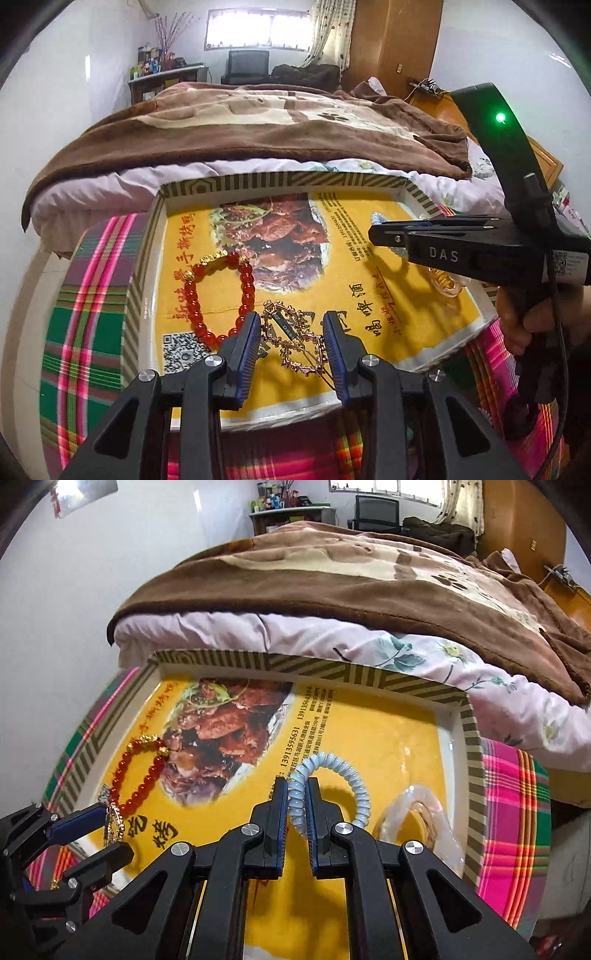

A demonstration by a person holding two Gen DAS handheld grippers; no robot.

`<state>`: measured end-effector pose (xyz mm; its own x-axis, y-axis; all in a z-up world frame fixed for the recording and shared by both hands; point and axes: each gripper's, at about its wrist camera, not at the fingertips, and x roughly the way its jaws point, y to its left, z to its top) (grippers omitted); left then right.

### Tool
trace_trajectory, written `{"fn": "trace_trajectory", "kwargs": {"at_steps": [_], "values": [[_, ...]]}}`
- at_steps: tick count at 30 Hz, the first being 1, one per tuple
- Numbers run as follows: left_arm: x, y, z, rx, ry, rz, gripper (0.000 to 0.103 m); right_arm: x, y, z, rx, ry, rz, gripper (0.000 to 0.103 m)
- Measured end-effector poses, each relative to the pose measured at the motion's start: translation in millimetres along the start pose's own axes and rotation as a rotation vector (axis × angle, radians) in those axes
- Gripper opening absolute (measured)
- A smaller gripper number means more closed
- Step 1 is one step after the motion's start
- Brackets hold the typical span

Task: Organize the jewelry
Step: 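Carry the blue coil and silver chain bracelets with both tools to the tray, then open the left tool over the tray while the right tool releases the blue coil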

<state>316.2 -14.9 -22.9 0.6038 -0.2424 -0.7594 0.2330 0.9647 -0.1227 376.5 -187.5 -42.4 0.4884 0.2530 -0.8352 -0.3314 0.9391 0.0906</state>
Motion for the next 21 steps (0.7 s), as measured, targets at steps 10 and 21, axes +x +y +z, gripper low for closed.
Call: {"fn": "trace_trajectory", "kwargs": {"at_steps": [10, 21], "values": [[16, 2, -6, -0.011, 0.038, 0.007, 0.035, 16, 2, 3, -0.001, 0.036, -0.013, 0.01], [21, 3, -6, -0.021, 0.058, 0.02, 0.052, 16, -3, 3, 0.033, 0.036, 0.0, 0.019]]}}
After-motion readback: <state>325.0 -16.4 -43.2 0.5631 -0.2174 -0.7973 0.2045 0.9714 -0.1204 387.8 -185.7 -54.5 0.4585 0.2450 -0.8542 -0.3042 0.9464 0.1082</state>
